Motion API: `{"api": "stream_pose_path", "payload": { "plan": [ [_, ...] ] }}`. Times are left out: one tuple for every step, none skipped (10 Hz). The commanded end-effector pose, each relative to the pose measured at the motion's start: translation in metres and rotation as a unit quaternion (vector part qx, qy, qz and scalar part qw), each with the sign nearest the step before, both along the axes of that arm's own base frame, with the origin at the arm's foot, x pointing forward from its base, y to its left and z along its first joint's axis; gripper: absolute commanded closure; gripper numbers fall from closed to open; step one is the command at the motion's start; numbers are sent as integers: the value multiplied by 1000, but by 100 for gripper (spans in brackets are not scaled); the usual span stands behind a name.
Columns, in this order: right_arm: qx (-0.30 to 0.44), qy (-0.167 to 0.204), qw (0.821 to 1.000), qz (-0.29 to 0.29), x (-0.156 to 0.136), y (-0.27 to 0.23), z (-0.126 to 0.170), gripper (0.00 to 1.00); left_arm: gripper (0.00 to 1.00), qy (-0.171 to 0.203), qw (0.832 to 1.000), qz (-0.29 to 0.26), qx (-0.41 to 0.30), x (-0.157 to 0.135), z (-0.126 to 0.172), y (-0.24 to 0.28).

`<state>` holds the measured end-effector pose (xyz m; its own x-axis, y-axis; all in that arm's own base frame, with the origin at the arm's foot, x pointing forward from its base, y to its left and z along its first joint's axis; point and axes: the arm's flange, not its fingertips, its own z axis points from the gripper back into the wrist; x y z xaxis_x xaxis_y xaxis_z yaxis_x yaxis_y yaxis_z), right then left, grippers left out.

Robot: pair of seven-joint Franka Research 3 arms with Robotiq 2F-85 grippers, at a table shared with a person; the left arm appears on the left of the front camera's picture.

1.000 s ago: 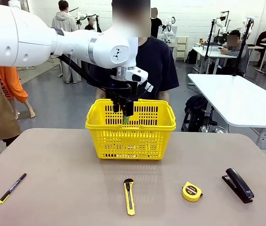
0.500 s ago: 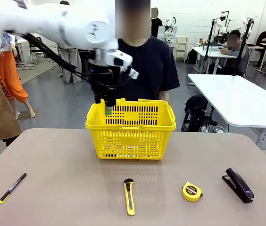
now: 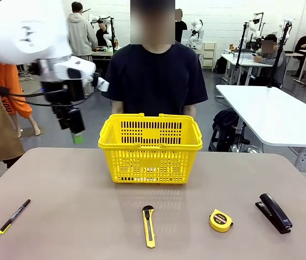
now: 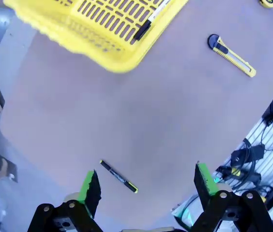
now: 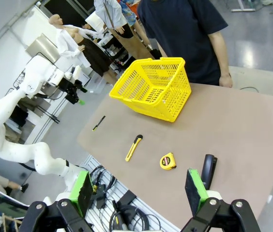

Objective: Place the items the person wants into the basket.
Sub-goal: Pick up the item the person points to and place it in the Market Basket.

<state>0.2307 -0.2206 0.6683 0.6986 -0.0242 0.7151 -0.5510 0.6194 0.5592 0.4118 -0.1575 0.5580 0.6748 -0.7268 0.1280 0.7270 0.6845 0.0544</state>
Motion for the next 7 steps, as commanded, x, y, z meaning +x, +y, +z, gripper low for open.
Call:
{"api": "stream_pose_path", "payload": {
  "plan": [
    [9,-12,1000,5,1,0,1,0,0,-31,999,27,-27,-32,-1,29],
    [9,-12,1000,5,1,0,1,0,0,-41,998,48,-27,-43,7,44],
    [9,-12,1000,5,1,0,1,0,0,-35,997,64,-19,-46,10,52],
    [9,-12,1000,5,1,0,1,0,0,-26,997,72,-10,-48,11,62],
    [9,-12,1000,5,1,0,1,0,0,-22,996,81,-12,-45,12,66],
    [9,-12,1000,5,1,0,1,0,0,-19,996,83,-13,-41,12,67],
    [9,-12,1000,5,1,0,1,0,0,-31,997,65,-22,-48,16,65]
  ]
}}
